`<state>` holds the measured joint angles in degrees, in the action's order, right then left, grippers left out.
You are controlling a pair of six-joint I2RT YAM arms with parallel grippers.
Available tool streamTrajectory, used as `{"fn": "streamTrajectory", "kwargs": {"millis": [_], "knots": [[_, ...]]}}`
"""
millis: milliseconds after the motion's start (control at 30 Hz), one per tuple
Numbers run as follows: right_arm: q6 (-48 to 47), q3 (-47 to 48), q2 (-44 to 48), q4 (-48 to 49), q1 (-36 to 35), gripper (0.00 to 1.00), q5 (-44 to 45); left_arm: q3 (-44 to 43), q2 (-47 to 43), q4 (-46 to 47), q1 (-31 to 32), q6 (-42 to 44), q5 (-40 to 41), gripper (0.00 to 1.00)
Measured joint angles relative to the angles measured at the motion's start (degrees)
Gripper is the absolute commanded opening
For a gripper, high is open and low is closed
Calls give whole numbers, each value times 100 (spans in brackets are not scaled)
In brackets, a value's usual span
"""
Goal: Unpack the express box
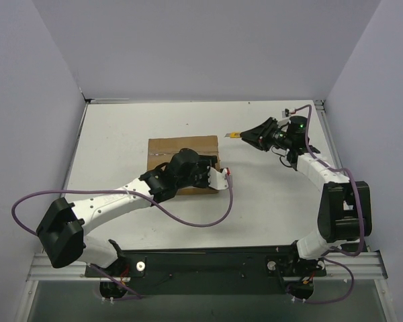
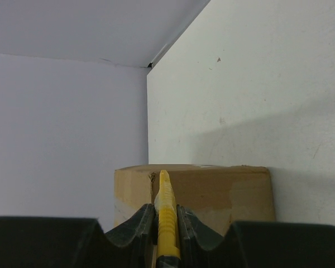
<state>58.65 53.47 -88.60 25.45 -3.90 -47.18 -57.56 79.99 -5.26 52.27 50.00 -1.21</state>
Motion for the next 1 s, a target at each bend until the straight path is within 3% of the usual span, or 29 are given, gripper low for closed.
{"fn": "streamTrajectory", "kwargs": {"millis": [1000], "knots": [[264,0,-46,133,-229,0,-236,96,208,323,205,-339,358,64]]}}
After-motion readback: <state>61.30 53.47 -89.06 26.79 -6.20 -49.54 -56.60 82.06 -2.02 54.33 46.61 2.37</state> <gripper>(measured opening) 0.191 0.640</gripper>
